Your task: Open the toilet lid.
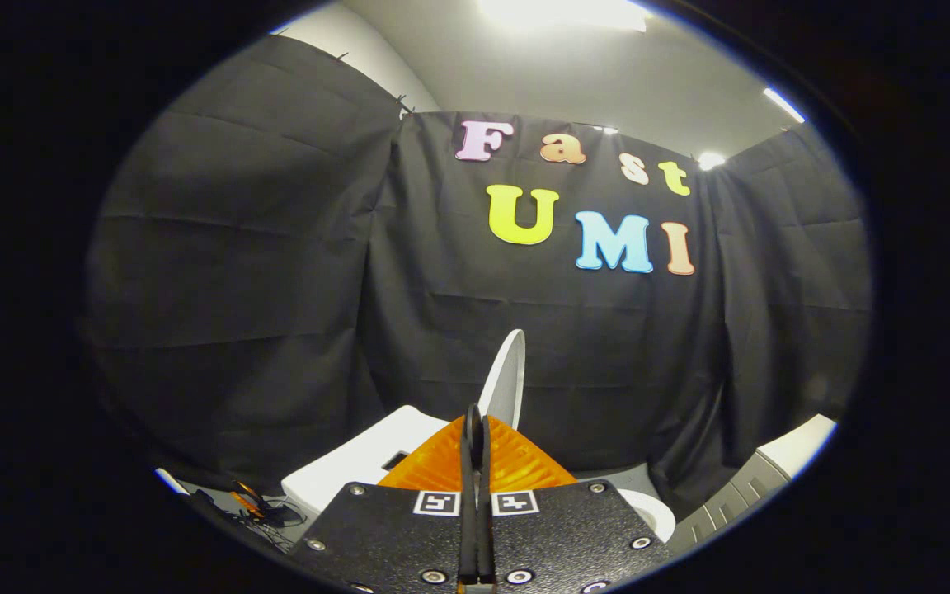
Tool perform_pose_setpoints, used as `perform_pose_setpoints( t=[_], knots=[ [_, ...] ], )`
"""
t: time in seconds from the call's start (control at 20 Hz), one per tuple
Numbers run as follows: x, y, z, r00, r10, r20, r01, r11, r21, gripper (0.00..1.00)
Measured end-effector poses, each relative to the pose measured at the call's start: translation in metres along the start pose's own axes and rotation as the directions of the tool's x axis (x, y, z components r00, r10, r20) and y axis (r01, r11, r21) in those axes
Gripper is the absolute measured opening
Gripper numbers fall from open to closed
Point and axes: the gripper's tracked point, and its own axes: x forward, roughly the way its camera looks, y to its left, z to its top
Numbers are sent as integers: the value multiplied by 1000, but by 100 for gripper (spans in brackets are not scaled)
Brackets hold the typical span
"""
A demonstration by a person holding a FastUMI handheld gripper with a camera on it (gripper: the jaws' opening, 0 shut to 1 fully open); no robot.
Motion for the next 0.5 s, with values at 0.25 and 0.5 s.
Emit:
perform_pose_setpoints(
  t=[0.25,0.5],
  knots=[
    [8,29,0,996,88,8,-88,995,35,0],
    [12,54,0,986,168,9,-169,985,28,0]
  ],
)
